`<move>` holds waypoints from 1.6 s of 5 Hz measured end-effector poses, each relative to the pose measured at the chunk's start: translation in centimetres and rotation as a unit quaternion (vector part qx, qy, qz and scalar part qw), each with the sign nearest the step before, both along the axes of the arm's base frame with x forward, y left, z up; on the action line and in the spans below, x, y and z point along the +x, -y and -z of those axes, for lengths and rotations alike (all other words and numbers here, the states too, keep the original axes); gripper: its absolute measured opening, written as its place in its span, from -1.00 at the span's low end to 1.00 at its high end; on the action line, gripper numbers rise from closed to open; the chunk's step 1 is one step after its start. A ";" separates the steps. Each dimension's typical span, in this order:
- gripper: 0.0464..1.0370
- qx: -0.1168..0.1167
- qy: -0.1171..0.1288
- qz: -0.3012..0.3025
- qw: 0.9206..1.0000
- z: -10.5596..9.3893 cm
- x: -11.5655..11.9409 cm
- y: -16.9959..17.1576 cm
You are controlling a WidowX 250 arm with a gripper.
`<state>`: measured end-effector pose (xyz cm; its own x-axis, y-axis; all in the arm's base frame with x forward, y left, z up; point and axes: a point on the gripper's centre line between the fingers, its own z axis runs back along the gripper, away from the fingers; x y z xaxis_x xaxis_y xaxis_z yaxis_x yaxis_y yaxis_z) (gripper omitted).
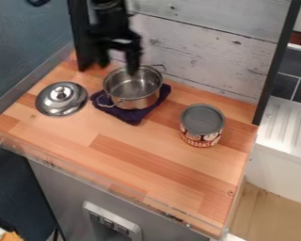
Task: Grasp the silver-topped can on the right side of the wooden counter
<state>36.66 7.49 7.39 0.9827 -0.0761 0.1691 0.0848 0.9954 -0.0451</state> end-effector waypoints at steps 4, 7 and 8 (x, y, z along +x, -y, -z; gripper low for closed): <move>0.93 0.007 0.028 0.055 0.998 2.8 1.8 14.1; 0.93 0.052 0.005 0.052 0.997 6.8 3.2 13.7; 0.93 0.062 -0.012 0.055 0.996 7.3 2.4 13.4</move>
<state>39.02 -5.87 0.12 0.9708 -0.2033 0.1272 0.1950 0.9780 0.0744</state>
